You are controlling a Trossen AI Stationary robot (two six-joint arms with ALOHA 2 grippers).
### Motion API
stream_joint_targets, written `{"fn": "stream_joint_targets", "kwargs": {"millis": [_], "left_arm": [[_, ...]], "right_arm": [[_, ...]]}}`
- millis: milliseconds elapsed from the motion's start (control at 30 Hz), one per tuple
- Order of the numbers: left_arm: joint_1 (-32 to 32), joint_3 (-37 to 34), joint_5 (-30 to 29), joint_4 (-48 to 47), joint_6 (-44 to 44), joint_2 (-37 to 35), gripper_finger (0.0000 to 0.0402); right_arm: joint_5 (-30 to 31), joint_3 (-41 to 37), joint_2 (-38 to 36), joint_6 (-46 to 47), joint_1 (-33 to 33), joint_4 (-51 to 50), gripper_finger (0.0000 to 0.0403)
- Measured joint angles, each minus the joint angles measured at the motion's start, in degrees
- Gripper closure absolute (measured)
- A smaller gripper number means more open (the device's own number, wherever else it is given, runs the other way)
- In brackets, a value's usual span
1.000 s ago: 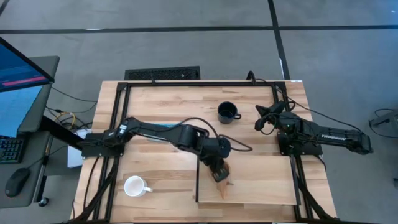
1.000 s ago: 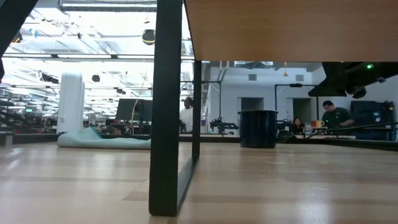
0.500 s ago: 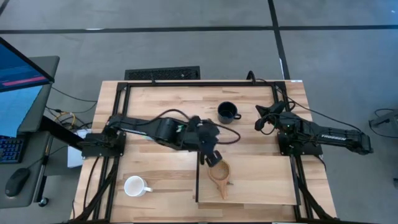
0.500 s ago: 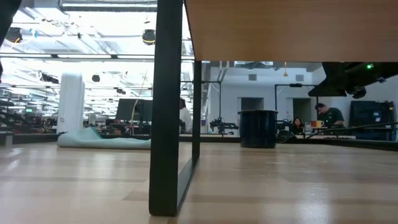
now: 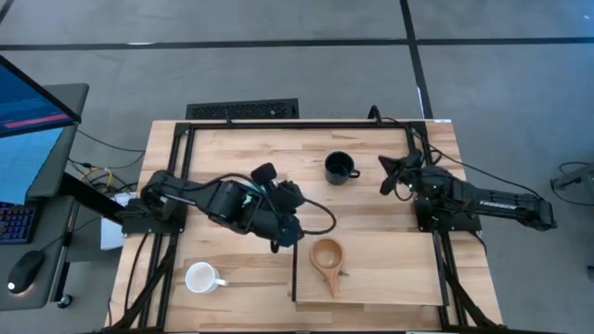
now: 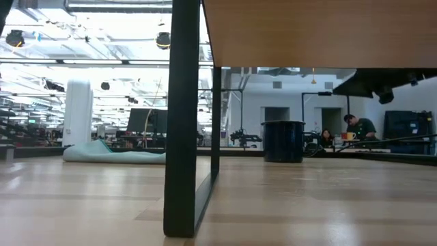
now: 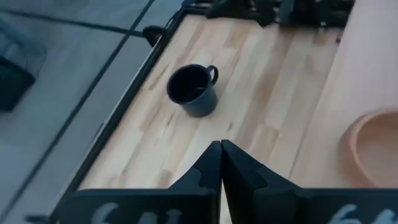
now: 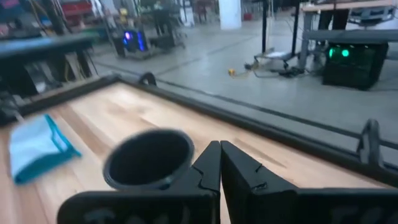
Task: Stack small to large cups/mugs on shelf
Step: Put the black mug on the shelf
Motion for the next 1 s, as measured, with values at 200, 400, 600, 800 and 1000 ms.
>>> {"fn": "stream_joint_targets", "kwargs": {"millis": [200,400,600,800,1000], "left_arm": [[0.5,-0.1,6.9,0.6,11.7,-3.7,0.0401],[1.8,-0.1,8.5,0.5,13.8,-10.4,0.0401],[1.7,-9.0,6.5,4.5,15.4,-19.6,0.0401],[1.8,-37.4,7.6,25.1,17.1,-36.7,0.0401],[1.7,-69.4,10.0,53.6,18.2,-55.9,0.0401]], "right_arm": [[0.1,0.0,0.0,0.1,0.0,4.3,0.0370],[0.1,0.0,0.0,2.4,0.0,4.5,0.0370],[0.3,0.0,0.0,2.8,0.0,4.5,0.0370],[0.4,0.1,0.0,3.4,0.0,4.5,0.0370],[0.4,0.1,0.0,3.4,0.0,4.5,0.0370]]}}
